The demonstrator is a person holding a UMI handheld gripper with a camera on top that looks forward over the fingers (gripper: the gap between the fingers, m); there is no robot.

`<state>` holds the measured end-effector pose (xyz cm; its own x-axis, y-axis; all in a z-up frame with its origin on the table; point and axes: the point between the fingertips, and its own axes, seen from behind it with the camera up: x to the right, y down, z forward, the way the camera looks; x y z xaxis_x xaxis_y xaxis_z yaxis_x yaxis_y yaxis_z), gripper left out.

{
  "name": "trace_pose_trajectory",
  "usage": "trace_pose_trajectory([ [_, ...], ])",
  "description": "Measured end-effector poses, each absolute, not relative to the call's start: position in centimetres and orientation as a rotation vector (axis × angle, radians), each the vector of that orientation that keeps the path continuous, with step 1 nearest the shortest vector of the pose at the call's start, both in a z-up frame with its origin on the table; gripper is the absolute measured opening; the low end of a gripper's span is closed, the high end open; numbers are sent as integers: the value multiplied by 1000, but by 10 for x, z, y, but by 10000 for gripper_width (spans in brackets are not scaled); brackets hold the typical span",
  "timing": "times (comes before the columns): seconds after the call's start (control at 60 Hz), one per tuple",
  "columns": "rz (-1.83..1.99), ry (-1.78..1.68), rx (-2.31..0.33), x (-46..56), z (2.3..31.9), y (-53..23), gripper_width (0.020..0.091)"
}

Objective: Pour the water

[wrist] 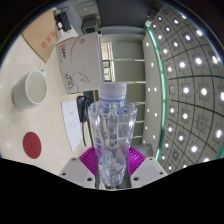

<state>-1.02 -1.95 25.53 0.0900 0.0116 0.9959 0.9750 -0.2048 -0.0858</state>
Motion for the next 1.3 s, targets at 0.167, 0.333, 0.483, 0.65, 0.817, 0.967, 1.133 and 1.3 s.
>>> trace_pose_trajectory([
  [0.167, -1535, -1312, -1189, -42, 237, -1, 354],
  [0.333, -1663, -1475, -1065, -54, 216, 10, 353],
  [0.483, -1683, -1552, -1014, -61, 205, 14, 353],
  [0.65, -1641, -1527, -1068, -57, 205, 16, 353],
  [0.817, -1429, -1342, -1275, -47, 214, 11, 352],
  [0.967, -1085, -1093, -1487, -45, 219, 0, 354],
  [1.133, -663, -822, -1666, -53, 210, -8, 355],
  [1.3, -223, -566, -1846, -57, 171, -12, 353],
])
